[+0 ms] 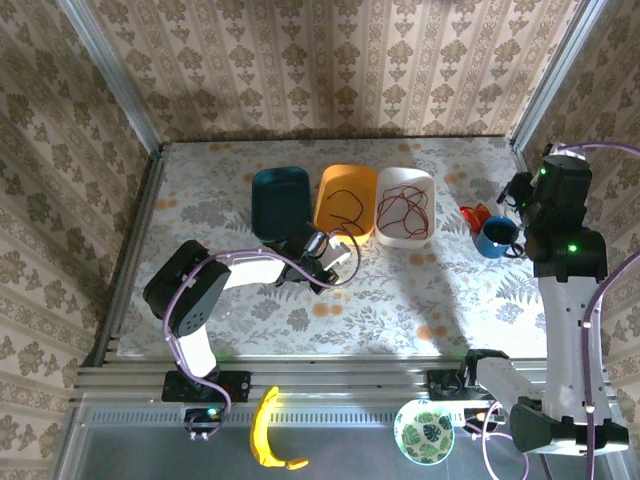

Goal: Untangle the cables

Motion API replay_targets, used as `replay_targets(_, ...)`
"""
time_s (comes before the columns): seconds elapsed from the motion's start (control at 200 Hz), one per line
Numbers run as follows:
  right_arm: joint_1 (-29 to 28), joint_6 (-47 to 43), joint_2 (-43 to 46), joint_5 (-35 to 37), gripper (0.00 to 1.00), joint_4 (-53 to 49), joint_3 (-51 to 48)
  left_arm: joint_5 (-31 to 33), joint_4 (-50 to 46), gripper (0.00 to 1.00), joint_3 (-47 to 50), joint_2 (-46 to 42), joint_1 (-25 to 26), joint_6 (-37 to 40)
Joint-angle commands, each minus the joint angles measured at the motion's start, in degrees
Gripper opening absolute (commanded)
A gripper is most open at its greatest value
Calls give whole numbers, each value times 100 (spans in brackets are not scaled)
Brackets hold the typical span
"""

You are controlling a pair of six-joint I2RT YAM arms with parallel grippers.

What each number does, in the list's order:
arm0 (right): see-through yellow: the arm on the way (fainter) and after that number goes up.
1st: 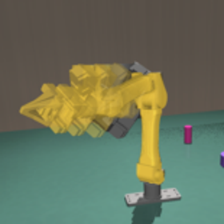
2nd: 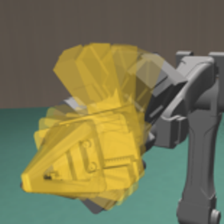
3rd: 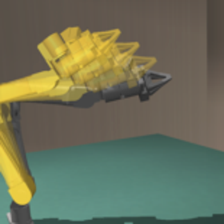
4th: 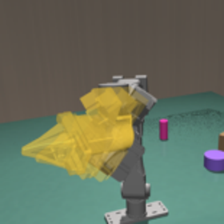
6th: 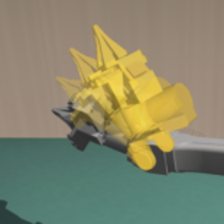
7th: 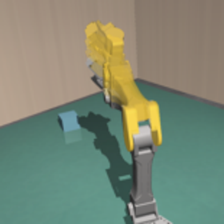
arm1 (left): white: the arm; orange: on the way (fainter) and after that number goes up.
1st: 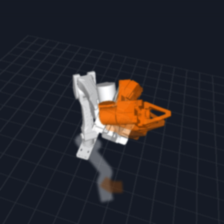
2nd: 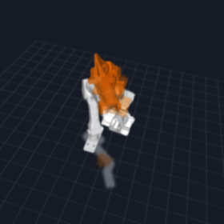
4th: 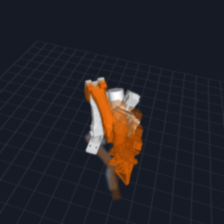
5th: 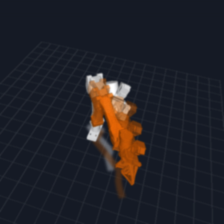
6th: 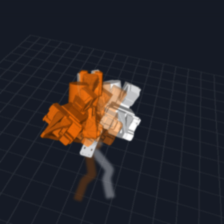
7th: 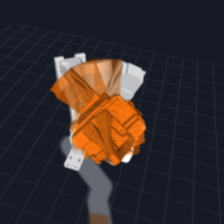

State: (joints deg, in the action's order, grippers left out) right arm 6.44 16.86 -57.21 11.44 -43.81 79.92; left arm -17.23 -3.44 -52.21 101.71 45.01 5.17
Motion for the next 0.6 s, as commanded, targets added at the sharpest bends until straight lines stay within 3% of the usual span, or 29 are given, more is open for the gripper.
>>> replay_targets(0.0,-203,6,0,-511,0,252,303,106,-101,0,102,-204,18,40)
replay_targets(0.07,-402,-28,-5,-840,0,373,363,106,18,0,164,-314,13,3)
replay_targets(0.185,-1036,-234,-126,-1233,0,469,413,124,116,11,223,-516,-14,-60)
replay_targets(0.465,-3008,-228,-797,-2577,0,862,-126,266,842,72,910,-1600,-175,-212)
replay_targets(0.595,-3783,-601,-1127,-2613,0,654,81,235,1061,84,1090,-2058,-236,-348)
